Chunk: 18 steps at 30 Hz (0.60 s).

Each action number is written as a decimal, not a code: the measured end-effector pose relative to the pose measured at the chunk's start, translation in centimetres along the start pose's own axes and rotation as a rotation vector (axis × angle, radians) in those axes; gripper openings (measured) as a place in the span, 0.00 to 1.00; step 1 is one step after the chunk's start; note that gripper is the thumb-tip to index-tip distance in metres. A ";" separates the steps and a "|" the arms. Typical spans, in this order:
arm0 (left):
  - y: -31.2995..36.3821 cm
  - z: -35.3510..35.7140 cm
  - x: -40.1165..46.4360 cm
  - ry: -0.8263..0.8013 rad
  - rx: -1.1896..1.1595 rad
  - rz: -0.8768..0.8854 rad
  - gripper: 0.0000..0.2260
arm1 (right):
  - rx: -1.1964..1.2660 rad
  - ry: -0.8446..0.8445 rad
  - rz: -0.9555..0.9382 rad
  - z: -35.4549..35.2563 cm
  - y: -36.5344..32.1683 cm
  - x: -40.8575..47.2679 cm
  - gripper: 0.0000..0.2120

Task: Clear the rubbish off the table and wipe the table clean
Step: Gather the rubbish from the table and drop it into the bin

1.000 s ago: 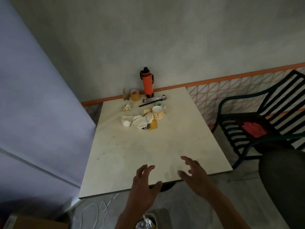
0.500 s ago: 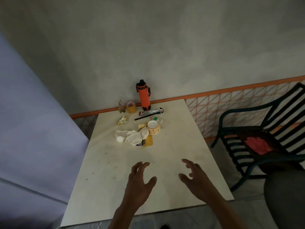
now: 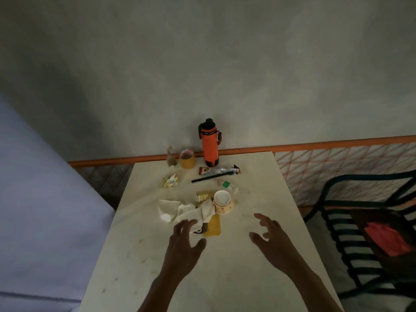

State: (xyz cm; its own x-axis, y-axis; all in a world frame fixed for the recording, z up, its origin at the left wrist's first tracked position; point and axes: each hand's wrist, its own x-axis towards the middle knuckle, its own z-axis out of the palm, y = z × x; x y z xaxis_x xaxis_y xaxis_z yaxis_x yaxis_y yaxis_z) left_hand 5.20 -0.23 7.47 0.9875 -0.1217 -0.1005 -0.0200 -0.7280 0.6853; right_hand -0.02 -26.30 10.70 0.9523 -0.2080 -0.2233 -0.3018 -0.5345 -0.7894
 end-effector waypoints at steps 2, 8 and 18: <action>-0.8 -0.4 2.8 0.000 0.011 -0.028 0.28 | 0.009 0.000 0.016 0.1 -0.5 2.7 0.26; -1.1 -1.3 10.3 0.025 0.061 -0.112 0.27 | -0.011 -0.011 0.019 -0.5 -1.5 10.6 0.24; -3.5 -1.8 21.4 0.017 0.181 -0.314 0.31 | -0.072 -0.045 0.042 -0.3 -2.4 24.8 0.22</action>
State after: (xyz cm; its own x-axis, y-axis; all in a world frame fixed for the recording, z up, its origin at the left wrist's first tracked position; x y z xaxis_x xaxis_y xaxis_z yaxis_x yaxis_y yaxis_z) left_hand 26.73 0.90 4.21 0.9522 0.1372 -0.2728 0.2590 -0.8360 0.4837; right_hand 24.31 -30.38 7.23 0.9395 -0.1951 -0.2817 -0.3420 -0.5839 -0.7363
